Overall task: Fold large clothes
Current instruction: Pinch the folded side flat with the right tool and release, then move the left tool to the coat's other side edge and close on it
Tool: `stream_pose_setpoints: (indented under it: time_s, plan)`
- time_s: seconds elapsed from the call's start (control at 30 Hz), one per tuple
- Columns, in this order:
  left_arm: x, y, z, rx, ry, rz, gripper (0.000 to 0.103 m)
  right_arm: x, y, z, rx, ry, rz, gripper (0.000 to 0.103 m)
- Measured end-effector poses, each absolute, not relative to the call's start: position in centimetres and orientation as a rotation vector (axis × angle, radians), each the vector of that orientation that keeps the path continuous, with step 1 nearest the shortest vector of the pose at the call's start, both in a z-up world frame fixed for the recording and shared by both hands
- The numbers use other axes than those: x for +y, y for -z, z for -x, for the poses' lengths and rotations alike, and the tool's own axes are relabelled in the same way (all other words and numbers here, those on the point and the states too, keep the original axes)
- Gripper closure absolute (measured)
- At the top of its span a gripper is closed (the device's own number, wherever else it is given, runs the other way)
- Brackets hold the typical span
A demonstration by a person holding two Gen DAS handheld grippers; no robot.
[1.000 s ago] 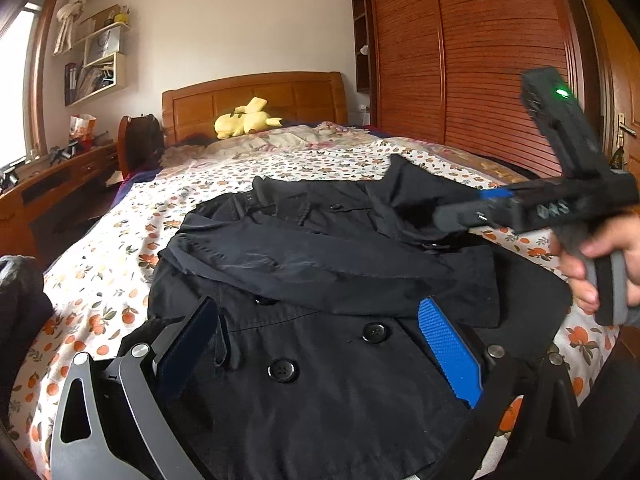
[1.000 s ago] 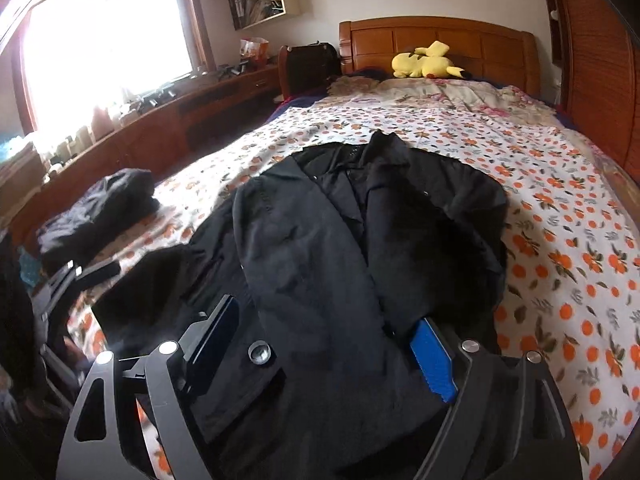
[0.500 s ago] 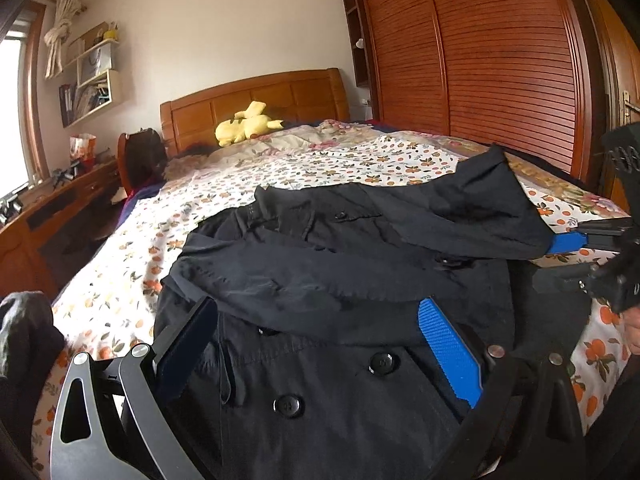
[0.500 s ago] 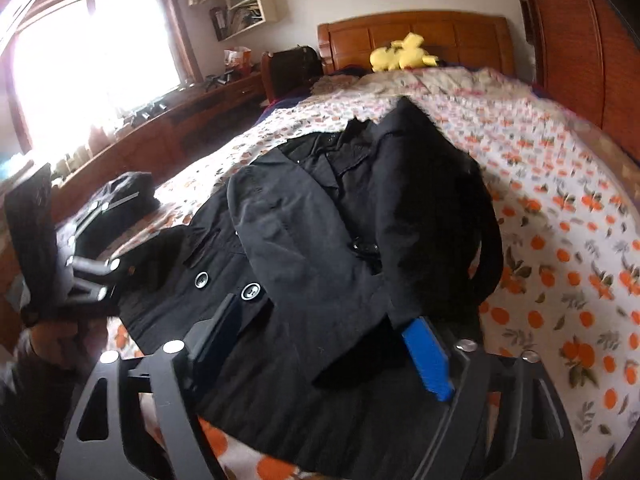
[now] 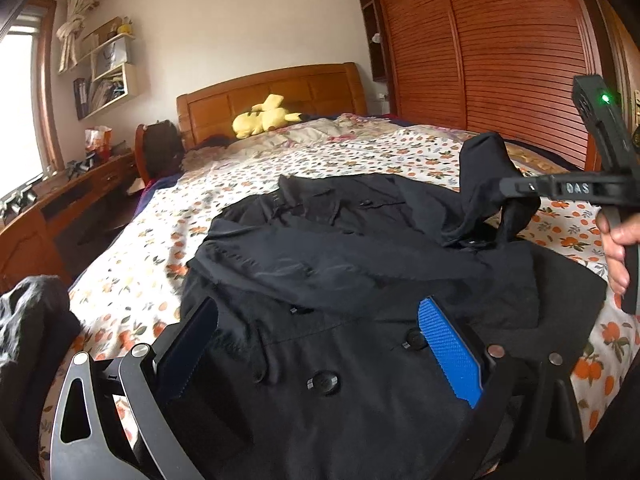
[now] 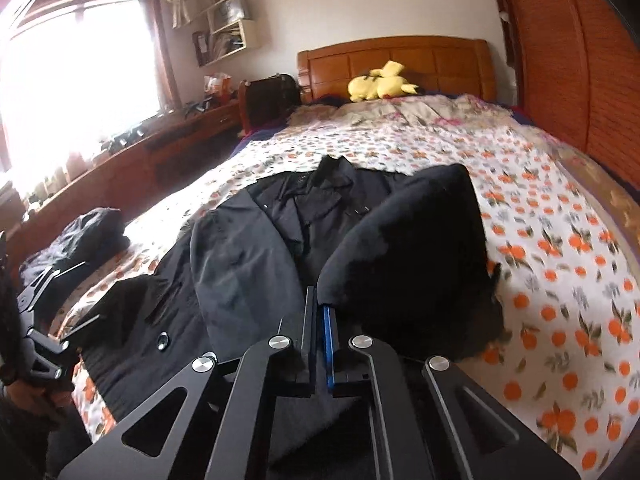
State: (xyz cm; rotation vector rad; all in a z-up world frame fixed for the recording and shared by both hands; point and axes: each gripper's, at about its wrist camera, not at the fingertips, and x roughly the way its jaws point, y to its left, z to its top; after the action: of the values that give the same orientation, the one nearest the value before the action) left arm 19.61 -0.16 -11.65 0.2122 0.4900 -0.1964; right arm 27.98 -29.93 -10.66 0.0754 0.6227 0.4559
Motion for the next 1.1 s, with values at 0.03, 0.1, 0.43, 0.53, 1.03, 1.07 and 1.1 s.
stream_pose_setpoints:
  time_s: [0.03,0.1,0.43,0.53,1.03,1.07,1.1]
  plan:
    - [0.5,11.7,-19.4,0.489,0.189,-0.205,0.002,-29.3,10.6,-28.1,0.62,-0.471,-0.073,0.101]
    - [1.5,11.6,-19.2,0.488,0.176,-0.194,0.002,-26.5,10.2,-28.7,0.62,-0.52,-0.037,0.101]
    - [6.8,11.1,-18.6,0.481,0.115,-0.143,0.002,-17.3,12.7,-27.9,0.768,-0.67,0.087,0.042]
    - [7.3,11.0,-18.4,0.481,0.109,-0.137,0.002,-18.2,11.8,-27.4,0.733,-0.648,0.07,0.029]
    - [1.6,10.5,-21.7,0.518,0.202,-0.188,0.002,-26.9,12.7,-24.8,0.674,-0.466,0.002,0.008]
    - [1.0,10.6,-22.1,0.523,0.211,-0.195,0.002,-27.7,12.9,-24.9,0.676,-0.455,-0.01,0.008]
    - [0.2,10.7,-22.7,0.532,0.222,-0.207,0.002,-28.6,13.1,-24.8,0.677,-0.444,-0.021,0.008]
